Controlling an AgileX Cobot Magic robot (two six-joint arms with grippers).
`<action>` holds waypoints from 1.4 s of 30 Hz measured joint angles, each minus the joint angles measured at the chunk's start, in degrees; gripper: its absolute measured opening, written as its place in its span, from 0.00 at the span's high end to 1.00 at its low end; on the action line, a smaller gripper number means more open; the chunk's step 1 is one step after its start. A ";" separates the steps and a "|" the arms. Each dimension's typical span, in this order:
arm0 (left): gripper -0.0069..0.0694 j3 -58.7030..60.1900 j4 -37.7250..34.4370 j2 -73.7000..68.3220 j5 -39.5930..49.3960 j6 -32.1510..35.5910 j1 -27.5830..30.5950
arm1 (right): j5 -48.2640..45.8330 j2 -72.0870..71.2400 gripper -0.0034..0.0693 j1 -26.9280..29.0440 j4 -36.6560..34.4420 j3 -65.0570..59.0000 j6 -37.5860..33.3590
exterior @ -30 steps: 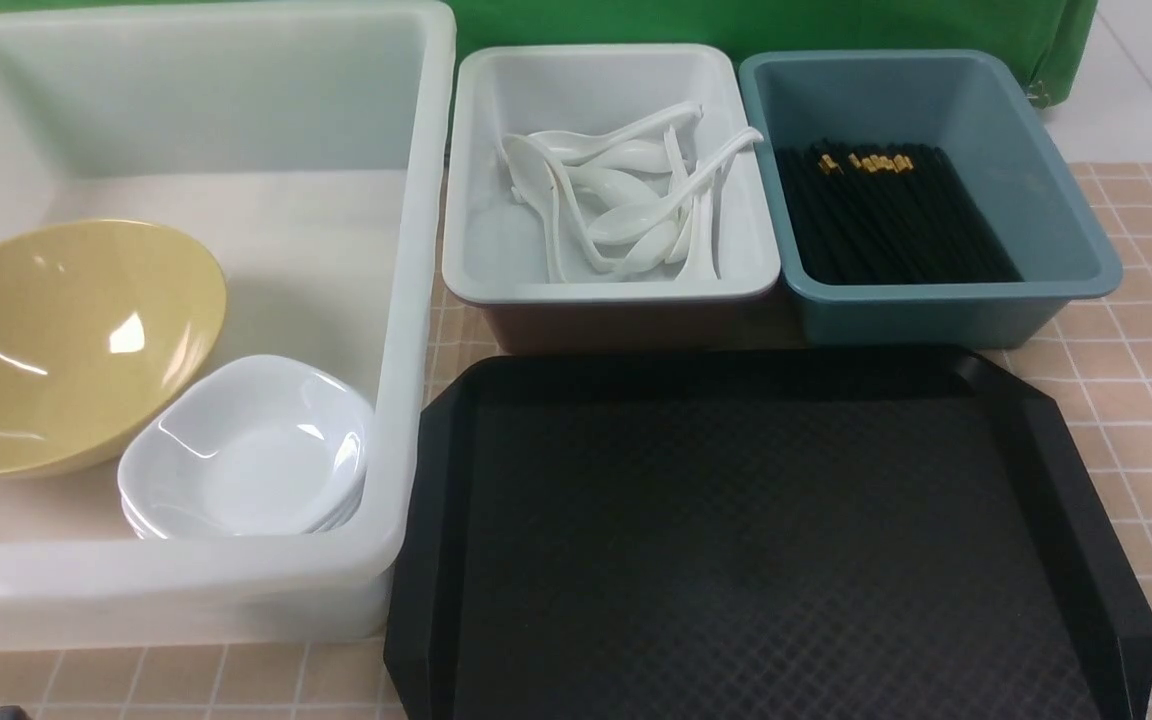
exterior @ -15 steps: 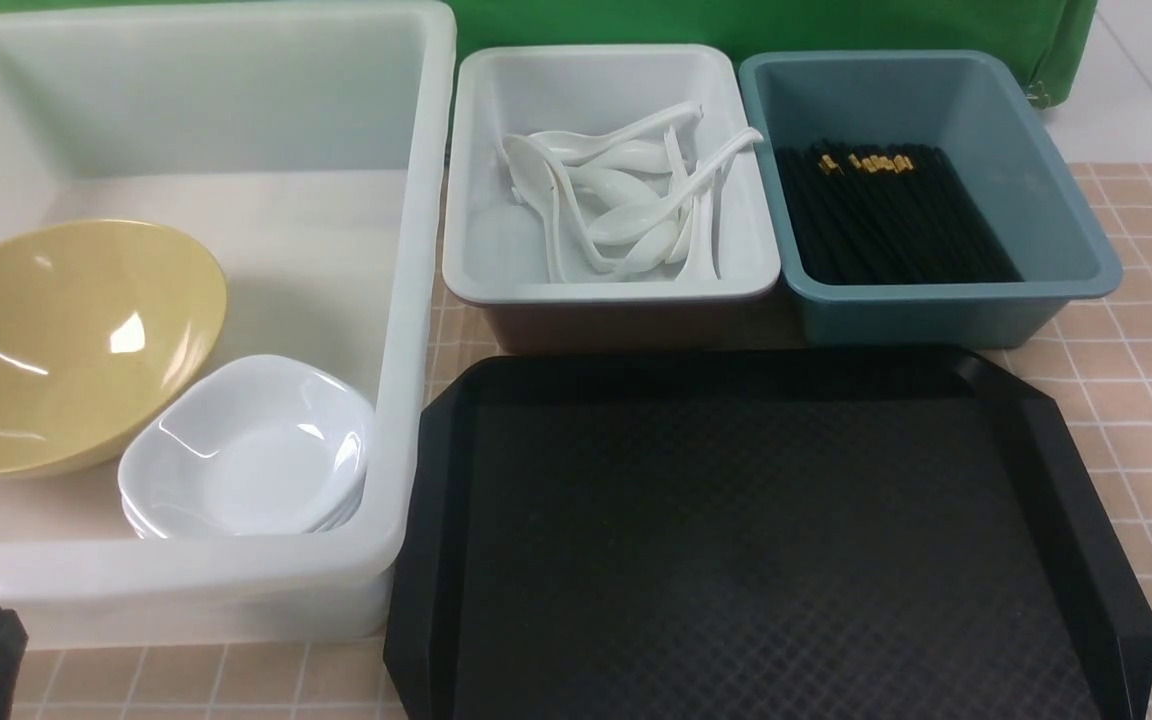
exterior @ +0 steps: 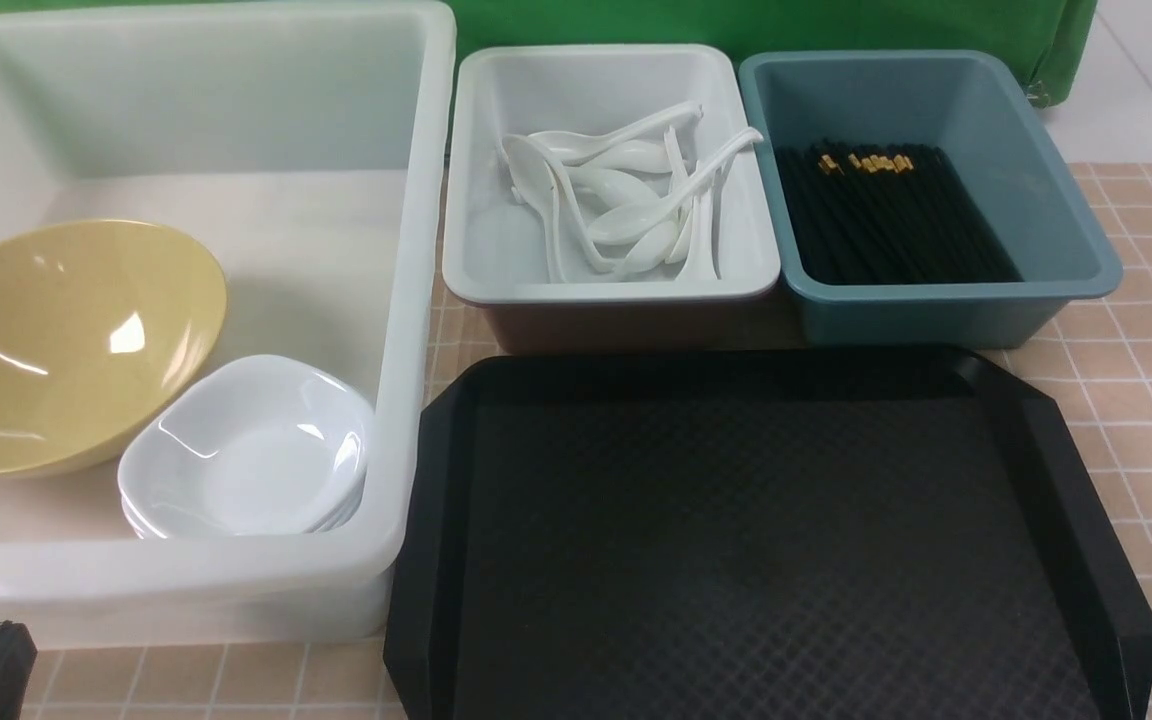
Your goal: On brown table put chopsticks spoon bowls plates into blue grey white boxes.
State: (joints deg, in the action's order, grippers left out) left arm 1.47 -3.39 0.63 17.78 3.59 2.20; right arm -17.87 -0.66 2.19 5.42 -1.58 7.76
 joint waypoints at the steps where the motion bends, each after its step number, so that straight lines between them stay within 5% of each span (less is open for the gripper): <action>1: 0.91 0.00 0.00 0.00 0.00 0.00 0.00 | 0.00 0.00 0.85 0.00 0.00 0.00 0.00; 42: 0.91 0.00 0.00 0.00 0.00 0.00 0.00 | 0.00 0.00 0.82 0.00 0.00 0.00 0.00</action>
State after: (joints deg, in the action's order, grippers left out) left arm 1.47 -3.39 0.63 17.78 3.59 2.20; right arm -17.87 -0.66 2.19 5.42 -1.58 7.76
